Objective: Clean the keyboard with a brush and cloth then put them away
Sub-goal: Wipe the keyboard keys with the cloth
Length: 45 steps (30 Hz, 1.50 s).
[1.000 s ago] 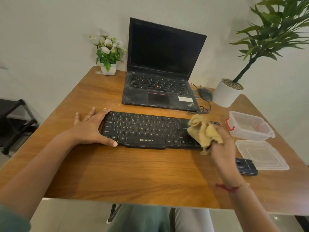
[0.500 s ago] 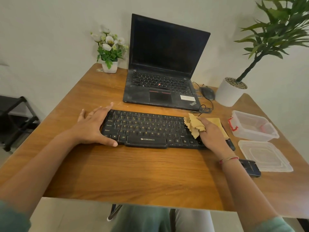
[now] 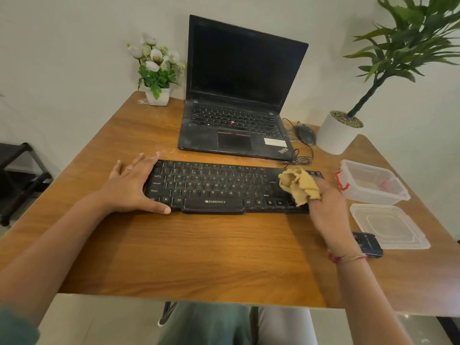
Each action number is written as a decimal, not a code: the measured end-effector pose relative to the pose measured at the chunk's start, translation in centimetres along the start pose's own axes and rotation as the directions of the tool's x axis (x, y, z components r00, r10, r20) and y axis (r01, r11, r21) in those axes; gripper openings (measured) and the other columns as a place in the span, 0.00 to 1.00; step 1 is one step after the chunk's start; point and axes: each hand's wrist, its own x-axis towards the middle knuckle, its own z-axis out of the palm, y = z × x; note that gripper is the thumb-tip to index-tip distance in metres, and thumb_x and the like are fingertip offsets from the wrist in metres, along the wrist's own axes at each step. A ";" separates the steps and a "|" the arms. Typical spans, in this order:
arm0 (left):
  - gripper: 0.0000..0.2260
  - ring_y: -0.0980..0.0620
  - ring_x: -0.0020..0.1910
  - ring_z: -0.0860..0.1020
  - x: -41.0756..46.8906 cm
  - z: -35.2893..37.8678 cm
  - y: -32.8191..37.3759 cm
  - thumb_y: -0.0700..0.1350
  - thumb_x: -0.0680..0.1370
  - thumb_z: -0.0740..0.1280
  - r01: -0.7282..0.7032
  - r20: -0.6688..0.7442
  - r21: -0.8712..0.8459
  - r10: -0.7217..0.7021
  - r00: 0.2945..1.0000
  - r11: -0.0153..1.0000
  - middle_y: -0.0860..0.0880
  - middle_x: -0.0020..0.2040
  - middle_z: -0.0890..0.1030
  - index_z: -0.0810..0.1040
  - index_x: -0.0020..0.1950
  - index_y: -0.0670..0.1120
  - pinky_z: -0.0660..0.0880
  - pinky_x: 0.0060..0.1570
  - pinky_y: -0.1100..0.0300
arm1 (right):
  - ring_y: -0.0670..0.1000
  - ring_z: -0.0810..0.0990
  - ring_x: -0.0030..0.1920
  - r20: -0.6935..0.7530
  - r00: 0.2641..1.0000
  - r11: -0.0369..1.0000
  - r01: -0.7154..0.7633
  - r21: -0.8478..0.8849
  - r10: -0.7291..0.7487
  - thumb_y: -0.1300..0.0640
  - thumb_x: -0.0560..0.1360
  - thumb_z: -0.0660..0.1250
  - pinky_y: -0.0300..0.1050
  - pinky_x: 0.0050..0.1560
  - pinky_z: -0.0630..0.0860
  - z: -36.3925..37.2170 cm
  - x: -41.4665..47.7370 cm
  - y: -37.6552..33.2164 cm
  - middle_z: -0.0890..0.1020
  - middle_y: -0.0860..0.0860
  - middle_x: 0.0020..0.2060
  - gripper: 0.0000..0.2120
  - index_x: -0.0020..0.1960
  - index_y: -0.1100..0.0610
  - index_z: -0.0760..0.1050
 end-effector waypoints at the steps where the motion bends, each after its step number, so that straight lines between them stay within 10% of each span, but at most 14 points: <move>1: 0.67 0.59 0.73 0.39 -0.1 0.0 0.1 0.83 0.45 0.55 -0.001 0.002 0.004 0.001 1.000 1.000 0.51 0.78 0.47 0.40 0.76 0.53 0.35 0.72 0.46 | 0.50 0.76 0.51 0.053 0.999 0.998 0.003 -0.063 0.001 0.63 0.79 0.57 0.34 0.41 0.70 0.9 -0.7 -0.1 0.79 0.49 0.52 0.18 0.67 0.54 0.70; 4: 0.67 0.57 0.74 0.40 -0.1 -0.1 0.3 0.83 0.44 0.56 0.013 0.007 -0.006 -0.013 1.000 1.000 0.49 0.78 0.48 0.41 0.77 0.53 0.35 0.72 0.47 | 0.54 0.64 0.72 0.164 0.986 0.961 0.036 -0.273 0.010 0.64 0.78 0.58 0.47 0.72 0.61 3.4 -2.2 -0.5 0.67 0.55 0.72 0.25 0.74 0.57 0.61; 6: 0.67 0.54 0.76 0.43 0.0 -0.2 0.4 0.83 0.43 0.57 0.030 0.003 -0.029 -0.030 1.000 0.999 0.47 0.78 0.51 0.44 0.77 0.53 0.36 0.72 0.47 | 0.55 0.59 0.74 0.122 0.992 0.967 -0.002 -0.255 0.034 0.64 0.77 0.59 0.48 0.73 0.56 3.9 -2.7 -1.6 0.64 0.55 0.73 0.26 0.74 0.57 0.60; 10: 0.67 0.54 0.76 0.46 0.2 -0.1 0.2 0.83 0.43 0.58 0.037 -0.005 -0.036 -0.037 0.999 0.999 0.48 0.77 0.53 0.46 0.77 0.54 0.37 0.72 0.46 | 0.54 0.68 0.69 0.074 0.997 0.993 0.037 -0.112 -0.029 0.63 0.77 0.59 0.47 0.69 0.65 5.2 -4.3 -2.9 0.72 0.55 0.68 0.23 0.71 0.56 0.66; 14: 0.66 0.54 0.76 0.45 0.2 0.0 0.0 0.83 0.44 0.57 0.027 -0.002 -0.030 -0.027 1.000 0.999 0.47 0.77 0.52 0.45 0.77 0.54 0.37 0.72 0.46 | 0.48 0.77 0.40 0.173 0.983 0.973 -0.092 0.213 0.055 0.66 0.78 0.57 0.36 0.36 0.72 3.9 -5.0 -3.7 0.80 0.49 0.41 0.11 0.50 0.55 0.76; 18: 0.67 0.53 0.76 0.45 0.0 -0.1 0.3 0.83 0.44 0.57 0.023 -0.001 -0.040 -0.023 1.000 0.999 0.47 0.77 0.52 0.45 0.77 0.54 0.36 0.72 0.47 | 0.49 0.76 0.38 0.059 0.904 0.592 -0.326 0.737 0.424 0.67 0.79 0.53 0.44 0.40 0.73 -0.1 -3.7 -2.6 0.79 0.52 0.38 0.16 0.42 0.54 0.74; 22: 0.66 0.54 0.76 0.46 0.0 -0.1 0.2 0.83 0.45 0.57 0.015 -0.004 -0.039 -0.015 1.000 0.999 0.48 0.77 0.53 0.45 0.77 0.54 0.36 0.72 0.47 | 0.53 0.73 0.38 -0.179 0.839 0.741 -0.329 0.585 0.513 0.67 0.78 0.55 0.46 0.36 0.70 -0.4 -2.8 -1.1 0.74 0.50 0.34 0.13 0.40 0.52 0.70; 25: 0.66 0.53 0.76 0.47 0.1 -0.1 0.2 0.83 0.44 0.57 0.018 -0.007 -0.037 -0.018 1.000 0.999 0.48 0.77 0.53 0.45 0.77 0.54 0.36 0.72 0.48 | 0.59 0.77 0.50 -0.032 0.903 0.874 -0.405 0.269 0.428 0.64 0.77 0.56 0.57 0.51 0.77 2.5 -3.2 -1.7 0.79 0.58 0.49 0.08 0.51 0.58 0.73; 29: 0.66 0.54 0.76 0.48 0.1 0.0 0.1 0.83 0.44 0.57 0.013 -0.008 -0.038 -0.014 1.000 0.999 0.49 0.77 0.53 0.45 0.77 0.55 0.35 0.72 0.48 | 0.58 0.53 0.75 0.079 0.981 0.979 -0.168 -0.117 0.178 0.61 0.79 0.56 0.52 0.74 0.50 5.1 -4.9 -4.5 0.58 0.59 0.75 0.26 0.76 0.55 0.57; 36: 0.65 0.51 0.75 0.52 0.4 0.2 -0.1 0.82 0.45 0.58 0.014 -0.013 -0.037 -0.015 1.000 0.999 0.49 0.77 0.54 0.45 0.76 0.55 0.35 0.72 0.47 | 0.55 0.46 0.77 0.269 0.959 0.996 0.091 -0.013 -0.084 0.59 0.79 0.57 0.47 0.74 0.44 7.8 -7.7 -10.3 0.50 0.56 0.77 0.27 0.77 0.51 0.53; 39: 0.66 0.52 0.75 0.52 0.2 0.1 -0.1 0.83 0.44 0.57 0.017 -0.013 -0.036 -0.018 1.000 0.999 0.49 0.77 0.54 0.45 0.77 0.55 0.36 0.72 0.48 | 0.48 0.58 0.73 0.320 0.936 0.978 0.093 0.185 -0.149 0.62 0.80 0.56 0.40 0.71 0.52 7.7 -7.9 -10.5 0.63 0.47 0.72 0.23 0.74 0.51 0.62; 42: 0.66 0.51 0.75 0.52 0.2 0.1 -0.2 0.83 0.45 0.58 0.014 -0.009 -0.046 -0.014 1.000 0.999 0.49 0.77 0.54 0.43 0.76 0.55 0.35 0.72 0.48 | 0.52 0.77 0.45 0.457 0.889 0.663 -0.350 0.662 0.014 0.60 0.81 0.54 0.48 0.48 0.73 3.9 -6.6 -9.6 0.81 0.53 0.46 0.14 0.61 0.59 0.74; 45: 0.65 0.50 0.75 0.52 0.2 0.1 -0.2 0.81 0.48 0.59 0.010 0.007 -0.040 -0.009 1.000 0.999 0.49 0.77 0.52 0.38 0.76 0.54 0.36 0.72 0.47 | 0.53 0.80 0.48 0.283 0.894 0.250 -0.379 0.891 0.348 0.61 0.80 0.57 0.51 0.53 0.76 0.4 -4.3 -6.8 0.81 0.52 0.47 0.09 0.56 0.56 0.74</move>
